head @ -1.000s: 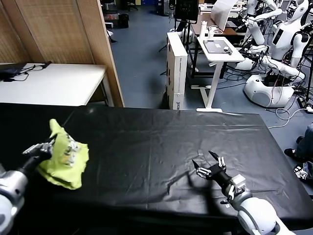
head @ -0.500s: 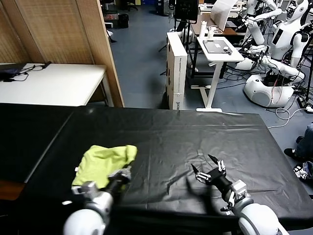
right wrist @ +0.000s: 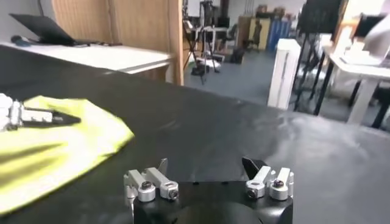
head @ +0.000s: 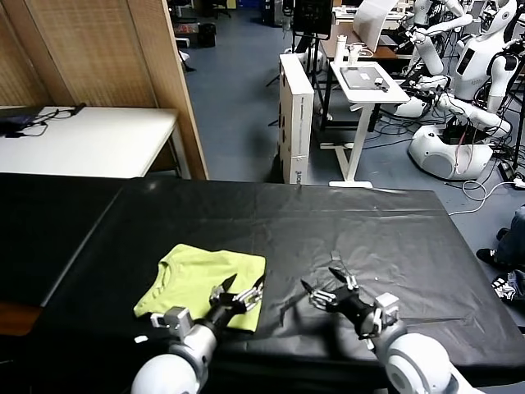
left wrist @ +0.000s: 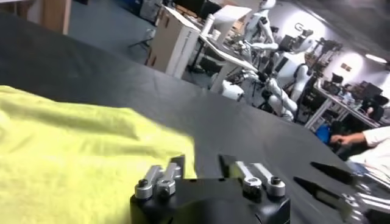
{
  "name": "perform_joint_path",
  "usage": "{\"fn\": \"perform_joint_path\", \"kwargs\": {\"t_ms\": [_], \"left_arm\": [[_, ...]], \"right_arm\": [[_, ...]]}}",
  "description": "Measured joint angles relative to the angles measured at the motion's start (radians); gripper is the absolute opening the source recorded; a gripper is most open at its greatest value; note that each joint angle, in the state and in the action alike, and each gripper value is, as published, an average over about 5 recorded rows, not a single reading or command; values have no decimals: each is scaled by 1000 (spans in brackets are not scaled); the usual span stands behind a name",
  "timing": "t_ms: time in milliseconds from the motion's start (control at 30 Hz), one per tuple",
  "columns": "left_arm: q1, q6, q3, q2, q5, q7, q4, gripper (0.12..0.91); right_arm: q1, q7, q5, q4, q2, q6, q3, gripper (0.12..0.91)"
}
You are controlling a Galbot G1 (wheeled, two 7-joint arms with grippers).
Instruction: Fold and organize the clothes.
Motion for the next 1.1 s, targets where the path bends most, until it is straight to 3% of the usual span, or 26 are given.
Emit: {"fn": "perform_joint_path", "kwargs": {"t_ms": [200, 467, 567, 800, 900, 1100], "left_arm": [[21, -18, -74, 45, -6, -1, -32, 907], [58, -22, -133, 60, 25, -4, -66, 907], [68, -18, -142, 55, 35, -7, -71, 907], [81, -16, -156, 44, 52, -10, -73, 907], [83, -17, -161, 45, 52, -10, -74, 907], [91, -18, -175, 45, 49, -10, -73, 907]], "right_arm": [[88, 60, 112, -35, 54, -50, -110, 907], [171, 76, 141, -83, 121, -62, -217, 890], [184, 74, 143, -99, 131, -61, -233, 783], [188, 69, 144, -120, 141, -61, -246, 302], [190, 68, 144, -127, 147, -60, -245, 158], [186, 66, 142, -137, 158, -60, -232, 139]]}}
